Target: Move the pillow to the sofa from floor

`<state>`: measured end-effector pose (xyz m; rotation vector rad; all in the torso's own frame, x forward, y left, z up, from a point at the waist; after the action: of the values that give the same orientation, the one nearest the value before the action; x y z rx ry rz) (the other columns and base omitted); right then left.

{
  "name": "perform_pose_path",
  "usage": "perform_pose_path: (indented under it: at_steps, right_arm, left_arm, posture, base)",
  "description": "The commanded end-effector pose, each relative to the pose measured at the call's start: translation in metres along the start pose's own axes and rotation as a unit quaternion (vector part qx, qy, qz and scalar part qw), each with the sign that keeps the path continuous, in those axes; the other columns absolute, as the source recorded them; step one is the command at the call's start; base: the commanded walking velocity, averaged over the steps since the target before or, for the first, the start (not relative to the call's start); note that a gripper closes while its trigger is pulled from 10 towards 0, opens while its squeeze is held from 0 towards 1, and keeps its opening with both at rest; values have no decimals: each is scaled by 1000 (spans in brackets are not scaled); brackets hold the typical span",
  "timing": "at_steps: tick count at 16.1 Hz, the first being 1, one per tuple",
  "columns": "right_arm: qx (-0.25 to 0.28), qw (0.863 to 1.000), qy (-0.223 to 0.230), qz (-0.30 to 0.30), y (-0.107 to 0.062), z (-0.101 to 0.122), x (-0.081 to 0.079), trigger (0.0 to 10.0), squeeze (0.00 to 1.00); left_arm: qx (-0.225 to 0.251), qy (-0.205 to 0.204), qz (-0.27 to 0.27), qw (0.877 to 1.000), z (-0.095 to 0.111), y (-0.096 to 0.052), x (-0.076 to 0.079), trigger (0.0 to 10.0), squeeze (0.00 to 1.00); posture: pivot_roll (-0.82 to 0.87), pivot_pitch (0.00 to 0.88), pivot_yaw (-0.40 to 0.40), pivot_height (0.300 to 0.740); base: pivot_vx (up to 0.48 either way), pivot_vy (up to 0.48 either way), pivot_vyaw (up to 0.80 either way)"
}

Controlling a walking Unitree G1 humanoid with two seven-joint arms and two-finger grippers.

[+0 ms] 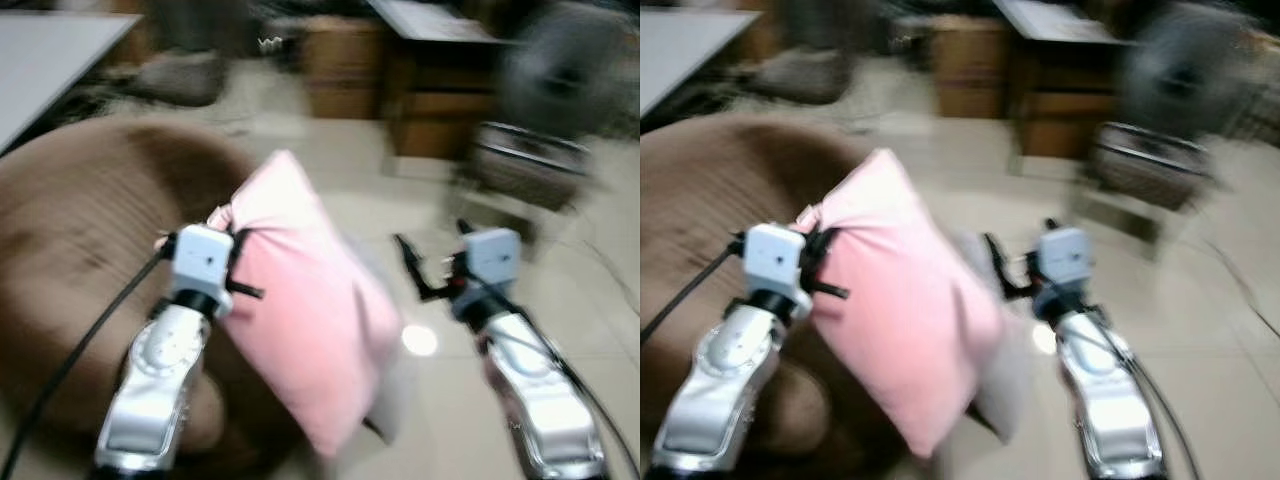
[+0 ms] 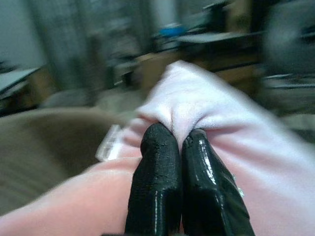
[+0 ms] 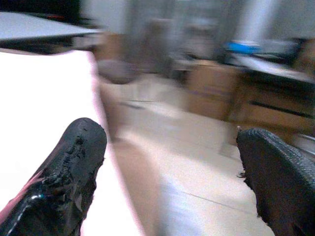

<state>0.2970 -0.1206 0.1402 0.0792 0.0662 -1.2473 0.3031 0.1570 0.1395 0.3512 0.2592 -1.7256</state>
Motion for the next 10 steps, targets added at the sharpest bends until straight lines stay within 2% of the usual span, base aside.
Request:
perform_pose_path:
  at_steps: [1, 3, 5, 10]
  right_arm:
    - [-5, 1000, -1, -10, -4, -1, 8, 10000, 0]
    - [-10, 1000, 12, -8, -5, -4, 7, 10000, 0]
    - [-7, 1000, 14, -17, -5, -3, 9, 10000, 0]
    - [-5, 999, 9, -36, -6, -3, 16, 10000, 0]
  left_arm:
    - [28, 2, 6, 1000, 15, 3, -2, 10000, 0]
    - [23, 3, 7, 1000, 14, 4, -1, 10000, 0]
    - [4, 12, 3, 1000, 8, 9, 2, 10000, 0]
    - [5, 19, 4, 1000, 9, 15, 1, 10000, 0]
  posture:
    - [44, 0, -7, 740]
    - [45, 0, -7, 740]
    - [45, 0, -3, 740]
    - [43, 0, 6, 740]
  base:
    - [356, 0, 0]
    - [311, 0, 0]
    - [0, 0, 0]
    - [0, 0, 0]
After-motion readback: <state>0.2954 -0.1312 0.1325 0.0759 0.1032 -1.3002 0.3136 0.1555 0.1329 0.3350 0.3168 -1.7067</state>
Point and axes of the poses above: a point about 5 cm out from each wrist's last joint towards the gripper, its own y axis pointing out of the wrist towards the gripper, its own z axis along the axis of the wrist's last joint, x = y × z, the point moved 4 cm from there along y, pointing out of the wrist towards the gripper, and after that the axes turned 10 degrees about y, right-handed, at the moved point
